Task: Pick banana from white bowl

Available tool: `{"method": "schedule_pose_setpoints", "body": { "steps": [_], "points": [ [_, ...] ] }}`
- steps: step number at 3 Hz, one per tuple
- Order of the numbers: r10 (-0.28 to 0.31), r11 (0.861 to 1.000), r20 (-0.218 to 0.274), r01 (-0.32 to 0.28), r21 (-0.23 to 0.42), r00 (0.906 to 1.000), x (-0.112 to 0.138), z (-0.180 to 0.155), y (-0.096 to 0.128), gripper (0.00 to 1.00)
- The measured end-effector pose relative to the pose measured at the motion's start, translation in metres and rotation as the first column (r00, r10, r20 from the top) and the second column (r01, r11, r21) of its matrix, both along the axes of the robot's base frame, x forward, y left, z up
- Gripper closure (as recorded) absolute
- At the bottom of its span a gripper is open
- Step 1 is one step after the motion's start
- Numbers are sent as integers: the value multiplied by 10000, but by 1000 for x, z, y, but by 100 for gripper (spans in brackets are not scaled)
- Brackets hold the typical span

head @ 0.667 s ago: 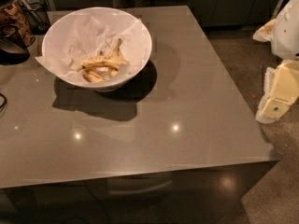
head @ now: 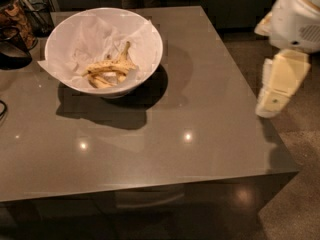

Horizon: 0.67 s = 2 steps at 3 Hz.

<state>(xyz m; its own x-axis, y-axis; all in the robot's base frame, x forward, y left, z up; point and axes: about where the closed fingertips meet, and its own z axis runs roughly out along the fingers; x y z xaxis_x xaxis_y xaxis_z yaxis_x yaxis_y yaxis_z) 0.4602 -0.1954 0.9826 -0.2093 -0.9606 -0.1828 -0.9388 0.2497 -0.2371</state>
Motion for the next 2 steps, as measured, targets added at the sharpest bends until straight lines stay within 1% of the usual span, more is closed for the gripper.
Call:
{"method": "schedule_pose_setpoints", "body": {
  "steps": [1,2],
  "points": [
    [363,9983,-401,-380,-437,9985,33,2,29,0],
    [1184,9910,-77,-1187,-614,9929,78,6,77,0]
  ]
}}
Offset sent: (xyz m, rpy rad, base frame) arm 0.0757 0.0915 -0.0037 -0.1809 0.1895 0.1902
